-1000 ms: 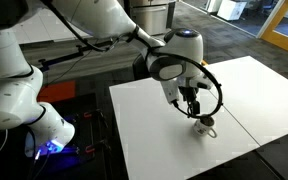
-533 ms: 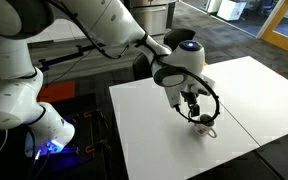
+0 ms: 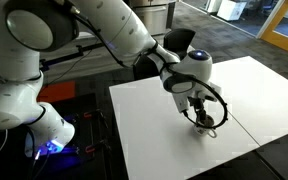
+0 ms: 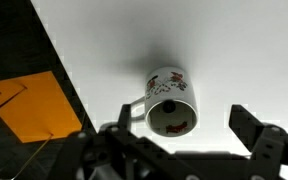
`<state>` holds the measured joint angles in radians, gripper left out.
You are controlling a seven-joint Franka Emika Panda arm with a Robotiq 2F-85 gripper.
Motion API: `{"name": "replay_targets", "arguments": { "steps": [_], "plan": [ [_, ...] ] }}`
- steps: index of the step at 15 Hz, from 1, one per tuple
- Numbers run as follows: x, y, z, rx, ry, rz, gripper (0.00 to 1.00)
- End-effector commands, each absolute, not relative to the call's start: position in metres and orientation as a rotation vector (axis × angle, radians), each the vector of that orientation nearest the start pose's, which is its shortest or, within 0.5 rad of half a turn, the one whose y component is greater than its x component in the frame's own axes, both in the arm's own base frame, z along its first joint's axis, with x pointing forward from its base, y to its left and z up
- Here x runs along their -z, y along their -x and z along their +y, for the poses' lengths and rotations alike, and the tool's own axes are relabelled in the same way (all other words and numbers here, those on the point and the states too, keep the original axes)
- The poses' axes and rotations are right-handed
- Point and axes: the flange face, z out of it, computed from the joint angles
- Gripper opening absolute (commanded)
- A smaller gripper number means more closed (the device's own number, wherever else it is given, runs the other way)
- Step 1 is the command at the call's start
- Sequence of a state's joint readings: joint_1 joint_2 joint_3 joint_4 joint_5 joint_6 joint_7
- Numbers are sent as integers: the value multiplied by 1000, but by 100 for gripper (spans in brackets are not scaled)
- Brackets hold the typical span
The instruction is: Remove the marker from the mug and place it on the table
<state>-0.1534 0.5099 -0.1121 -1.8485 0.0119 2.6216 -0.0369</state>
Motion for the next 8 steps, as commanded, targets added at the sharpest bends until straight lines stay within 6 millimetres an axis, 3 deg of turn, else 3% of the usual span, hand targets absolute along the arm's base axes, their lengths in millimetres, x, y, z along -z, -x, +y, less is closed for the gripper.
{"name": "replay_targets", "arguments": {
  "steps": [1, 8],
  "plan": [
    [-263, -668, -182, 409, 3171, 348, 100],
    [-233, -687, -201, 383, 3137, 375, 100]
  ]
}}
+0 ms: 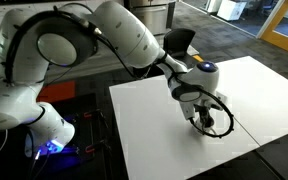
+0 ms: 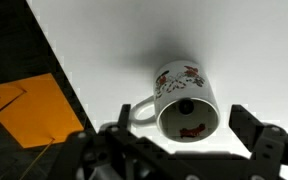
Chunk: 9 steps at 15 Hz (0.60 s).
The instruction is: Remove the marker from the mug and place it on the table
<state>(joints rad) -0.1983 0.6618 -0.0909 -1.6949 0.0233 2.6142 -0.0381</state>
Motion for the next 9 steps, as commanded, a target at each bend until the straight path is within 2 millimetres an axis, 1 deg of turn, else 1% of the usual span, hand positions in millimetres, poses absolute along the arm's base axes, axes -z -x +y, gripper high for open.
{"name": "replay_targets", "arguments": {
  "steps": [1, 5, 9],
  "plan": [
    [-229, -690, -203, 380, 3129, 378, 100],
    [-218, -696, -209, 389, 3100, 359, 97],
    [-209, -701, -210, 394, 3069, 313, 96]
  ]
}}
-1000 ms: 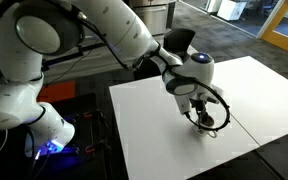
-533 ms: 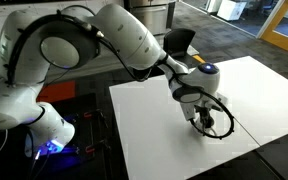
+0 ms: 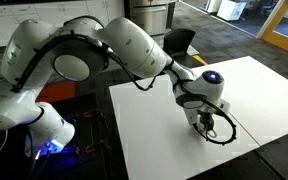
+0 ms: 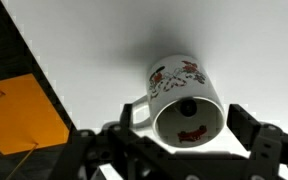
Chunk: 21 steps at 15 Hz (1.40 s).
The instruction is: Remove the marker from the mug and place it on the table
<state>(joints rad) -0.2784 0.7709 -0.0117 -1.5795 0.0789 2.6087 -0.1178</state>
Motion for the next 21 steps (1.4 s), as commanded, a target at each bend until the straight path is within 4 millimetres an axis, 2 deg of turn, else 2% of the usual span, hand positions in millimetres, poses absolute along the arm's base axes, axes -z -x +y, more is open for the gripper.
{"name": "replay_targets", "arguments": {
  "steps": [1, 7, 9, 10, 11, 12, 14, 15, 16, 17, 18, 21],
  "plan": [
    [-208, -702, -209, 392, 3065, 301, 96],
    [-199, -709, -203, 402, 3066, 280, 92],
    [-196, -711, -201, 403, 3068, 275, 90],
    [-194, -712, -200, 404, 3070, 274, 85],
    [-193, -714, -200, 404, 3071, 272, 86],
    [-192, -715, -198, 403, 3072, 270, 81],
    [-189, -717, -197, 403, 3072, 265, 77],
    [-188, -718, -196, 403, 3072, 263, 71],
    [-187, -719, -195, 404, 3072, 261, 71],
    [-187, -720, -194, 403, 3072, 260, 63],
    [-186, -721, -194, 404, 3072, 258, 65],
    [-185, -724, -192, 409, 3072, 253, 58]
  ]
}}
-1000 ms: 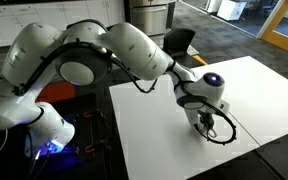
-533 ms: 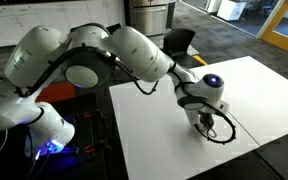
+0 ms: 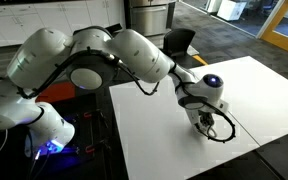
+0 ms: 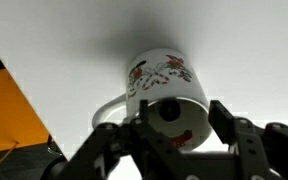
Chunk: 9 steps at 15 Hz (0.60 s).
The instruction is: Remove the marker from the mug and place it on the table
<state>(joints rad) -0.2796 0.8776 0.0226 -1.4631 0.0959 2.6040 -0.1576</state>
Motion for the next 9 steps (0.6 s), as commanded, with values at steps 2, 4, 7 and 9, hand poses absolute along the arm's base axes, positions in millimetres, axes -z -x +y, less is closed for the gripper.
{"name": "replay_targets", "arguments": {
  "steps": [2, 4, 7, 9],
  "plan": [
    [-187, -725, -191, 417, 3073, 251, 55],
    [-188, -726, -192, 421, 3072, 254, 54],
    [-189, -726, -192, 423, 3073, 253, 53],
    [-189, -726, -192, 423, 3074, 255, 50]
  ]
}}
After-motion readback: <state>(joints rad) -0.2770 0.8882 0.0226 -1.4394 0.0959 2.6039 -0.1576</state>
